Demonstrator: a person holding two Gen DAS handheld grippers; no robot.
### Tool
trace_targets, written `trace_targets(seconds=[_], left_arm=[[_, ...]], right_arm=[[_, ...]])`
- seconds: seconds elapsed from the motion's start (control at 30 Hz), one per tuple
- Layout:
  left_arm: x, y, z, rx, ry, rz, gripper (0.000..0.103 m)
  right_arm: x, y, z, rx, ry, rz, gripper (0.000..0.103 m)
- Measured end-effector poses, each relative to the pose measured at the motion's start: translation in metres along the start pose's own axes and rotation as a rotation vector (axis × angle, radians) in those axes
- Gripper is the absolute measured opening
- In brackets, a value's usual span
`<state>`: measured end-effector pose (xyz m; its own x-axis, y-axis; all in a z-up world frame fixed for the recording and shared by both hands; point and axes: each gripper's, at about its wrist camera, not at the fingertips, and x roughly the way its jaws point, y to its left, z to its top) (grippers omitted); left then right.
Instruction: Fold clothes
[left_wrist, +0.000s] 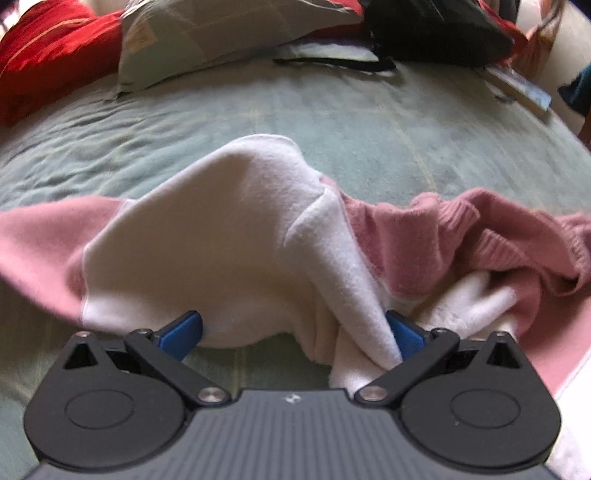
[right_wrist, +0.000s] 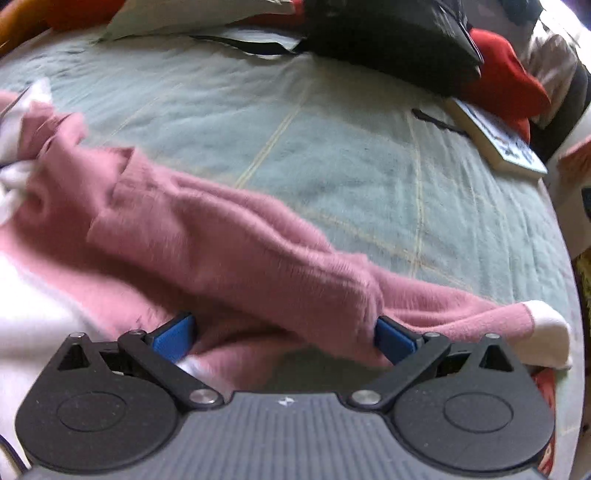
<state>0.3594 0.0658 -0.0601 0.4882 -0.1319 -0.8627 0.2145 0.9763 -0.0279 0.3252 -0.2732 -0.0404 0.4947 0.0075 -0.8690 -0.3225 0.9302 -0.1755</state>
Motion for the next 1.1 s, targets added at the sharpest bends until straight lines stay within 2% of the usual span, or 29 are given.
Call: trace_targets(seconds=[0.1, 0.2, 0.33, 0.4, 0.5, 0.6, 0.7, 0.77, 0.87, 0.93, 1.0, 1.1], left_arm=[[-0.016, 0.004, 0.002, -0.026, -0.022, -0.015, 0.102], [-0.043, 0.0, 0.008, -0.002, -0.088, -0.045, 0.102], [-0.057, -0.008, 0.026, 0.016, -0.138, -0.103, 0.102], [-0.05, -0.013, 0.041, 0.024, -0.141, -0.098, 0.102], [-0.019, -0.019, 0.071, 0.024, -0.106, -0.015, 0.102], [0.025, -0.025, 0.094, 0.043, -0.022, 0.092, 0.102], [0.057, -0.033, 0.102, 0.11, 0.085, 0.15, 0.102], [0.058, -0.04, 0.097, 0.18, 0.108, 0.131, 0.102], [0.037, -0.043, 0.083, 0.226, 0.1, -0.023, 0.102], [0.02, -0.043, 0.068, 0.266, 0.09, -0.085, 0.102], [0.007, -0.043, 0.051, 0.319, 0.086, -0.066, 0.102], [-0.007, -0.034, 0.03, 0.307, 0.071, -0.045, 0.102]], right_arm=[[-0.014, -0.007, 0.0, 0.01, -0.043, 0.034, 0.103], [-0.034, -0.009, 0.009, 0.004, -0.133, 0.087, 0.103], [-0.051, -0.006, 0.037, -0.014, -0.253, 0.19, 0.103], [-0.041, -0.002, 0.056, 0.016, -0.245, 0.186, 0.103], [-0.015, 0.0, 0.081, 0.074, -0.202, 0.131, 0.103], [0.017, -0.002, 0.097, 0.14, -0.138, 0.054, 0.103], [0.048, -0.015, 0.102, 0.196, -0.064, 0.025, 0.103], [0.063, -0.02, 0.099, 0.197, -0.002, 0.022, 0.103], [0.063, -0.023, 0.085, 0.182, 0.027, 0.067, 0.103], [0.057, -0.025, 0.073, 0.173, 0.028, 0.11, 0.103], [0.04, -0.026, 0.059, 0.167, 0.005, 0.162, 0.103], [0.016, -0.025, 0.037, 0.133, -0.043, 0.191, 0.103]])
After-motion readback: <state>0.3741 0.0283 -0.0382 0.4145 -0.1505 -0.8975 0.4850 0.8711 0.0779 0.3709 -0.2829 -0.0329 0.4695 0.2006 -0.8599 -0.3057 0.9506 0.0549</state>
